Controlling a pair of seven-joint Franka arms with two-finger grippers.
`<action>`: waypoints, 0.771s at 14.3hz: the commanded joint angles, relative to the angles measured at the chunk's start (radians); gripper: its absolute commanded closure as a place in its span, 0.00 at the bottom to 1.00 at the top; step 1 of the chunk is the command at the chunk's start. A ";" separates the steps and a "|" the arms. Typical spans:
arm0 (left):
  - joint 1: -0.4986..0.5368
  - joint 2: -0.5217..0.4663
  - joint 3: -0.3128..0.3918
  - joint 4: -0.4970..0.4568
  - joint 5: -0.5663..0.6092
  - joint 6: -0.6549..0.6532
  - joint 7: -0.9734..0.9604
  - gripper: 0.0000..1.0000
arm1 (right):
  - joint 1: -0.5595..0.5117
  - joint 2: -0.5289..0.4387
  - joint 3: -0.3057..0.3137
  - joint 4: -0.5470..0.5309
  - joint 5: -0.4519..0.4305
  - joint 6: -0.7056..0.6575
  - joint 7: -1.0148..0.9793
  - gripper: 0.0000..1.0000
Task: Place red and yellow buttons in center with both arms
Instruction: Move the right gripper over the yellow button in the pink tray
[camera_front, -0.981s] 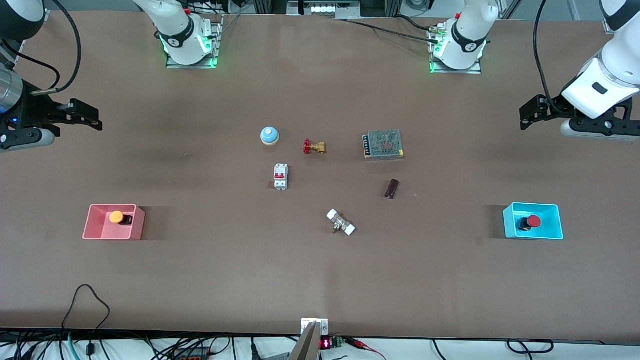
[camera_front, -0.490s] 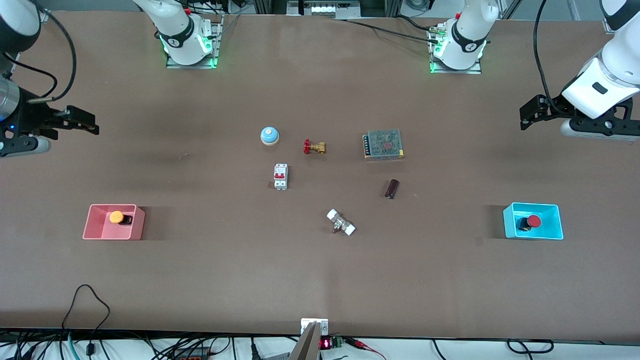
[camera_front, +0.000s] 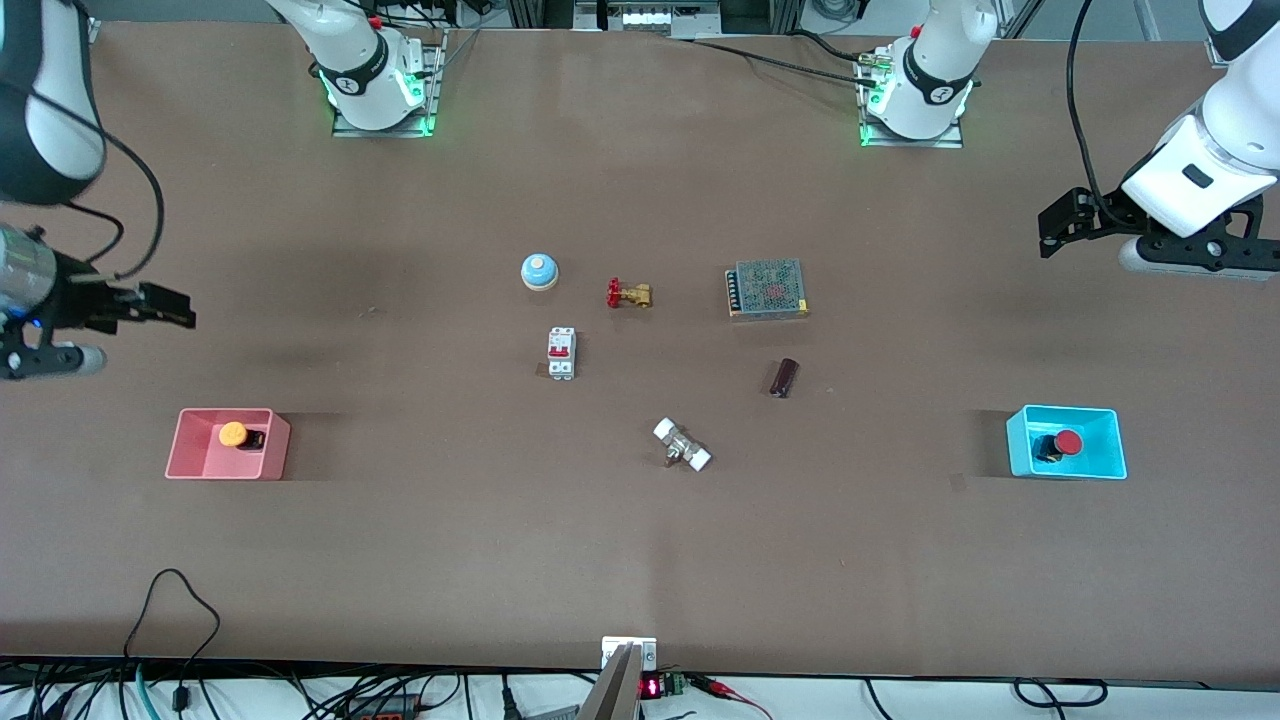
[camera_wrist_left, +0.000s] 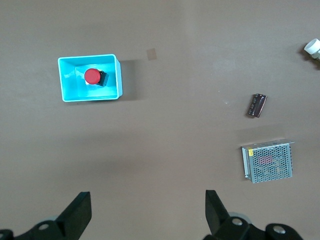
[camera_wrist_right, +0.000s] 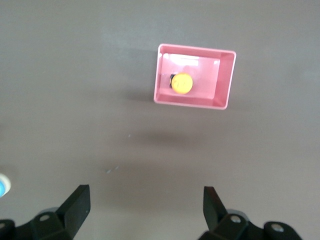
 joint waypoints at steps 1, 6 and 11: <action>0.009 -0.008 -0.005 0.016 -0.011 -0.023 0.011 0.00 | -0.014 0.056 0.008 0.015 -0.013 0.072 0.014 0.00; 0.009 -0.008 -0.005 0.020 -0.013 -0.032 0.009 0.00 | -0.053 0.122 0.014 -0.028 -0.023 0.215 -0.042 0.00; 0.009 -0.006 -0.005 0.022 -0.013 -0.032 0.009 0.00 | -0.062 0.197 0.014 -0.028 -0.026 0.311 -0.102 0.00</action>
